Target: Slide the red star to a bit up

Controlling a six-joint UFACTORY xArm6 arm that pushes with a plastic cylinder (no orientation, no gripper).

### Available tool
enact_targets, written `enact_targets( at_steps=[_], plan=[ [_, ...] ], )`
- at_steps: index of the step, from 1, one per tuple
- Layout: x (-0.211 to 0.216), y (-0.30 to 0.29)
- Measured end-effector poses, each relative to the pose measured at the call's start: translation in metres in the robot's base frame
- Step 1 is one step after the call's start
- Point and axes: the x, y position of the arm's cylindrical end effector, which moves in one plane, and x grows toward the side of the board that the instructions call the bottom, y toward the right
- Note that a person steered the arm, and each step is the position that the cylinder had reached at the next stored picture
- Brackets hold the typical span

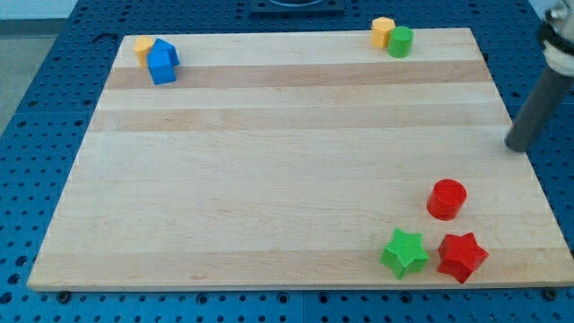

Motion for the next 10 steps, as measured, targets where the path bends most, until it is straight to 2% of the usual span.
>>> enact_targets(
  at_steps=[2, 3, 6, 10],
  plan=[
    [0.107, 0.002],
    [0.15, -0.022],
    [0.149, -0.171],
    [0.123, -0.209]
  ],
)
